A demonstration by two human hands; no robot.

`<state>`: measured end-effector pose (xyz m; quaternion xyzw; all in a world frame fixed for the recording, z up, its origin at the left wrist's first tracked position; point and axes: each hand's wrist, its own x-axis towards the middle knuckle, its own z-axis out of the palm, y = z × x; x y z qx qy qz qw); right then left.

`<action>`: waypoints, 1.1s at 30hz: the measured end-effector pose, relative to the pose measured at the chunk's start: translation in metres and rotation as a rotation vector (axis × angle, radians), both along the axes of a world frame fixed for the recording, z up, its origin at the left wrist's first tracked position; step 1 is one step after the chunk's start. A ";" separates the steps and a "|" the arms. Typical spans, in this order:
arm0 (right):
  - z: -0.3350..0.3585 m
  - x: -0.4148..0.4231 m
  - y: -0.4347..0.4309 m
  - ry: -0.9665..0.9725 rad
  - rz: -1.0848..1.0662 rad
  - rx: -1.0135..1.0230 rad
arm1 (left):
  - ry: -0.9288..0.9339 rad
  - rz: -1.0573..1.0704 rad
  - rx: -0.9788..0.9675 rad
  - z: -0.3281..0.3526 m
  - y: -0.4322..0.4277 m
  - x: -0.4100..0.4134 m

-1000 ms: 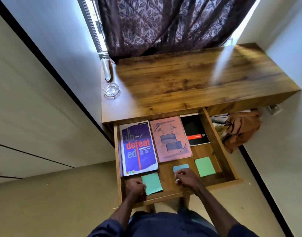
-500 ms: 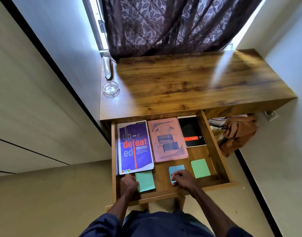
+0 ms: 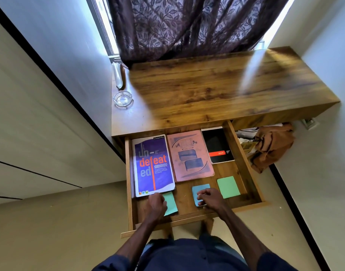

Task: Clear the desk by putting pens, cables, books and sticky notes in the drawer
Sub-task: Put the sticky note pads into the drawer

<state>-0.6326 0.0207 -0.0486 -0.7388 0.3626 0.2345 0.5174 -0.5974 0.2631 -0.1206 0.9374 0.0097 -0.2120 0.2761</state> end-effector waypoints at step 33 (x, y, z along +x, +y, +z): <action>0.012 -0.104 -0.081 0.047 -0.553 0.728 | 0.785 0.879 -0.829 0.055 -0.114 -0.116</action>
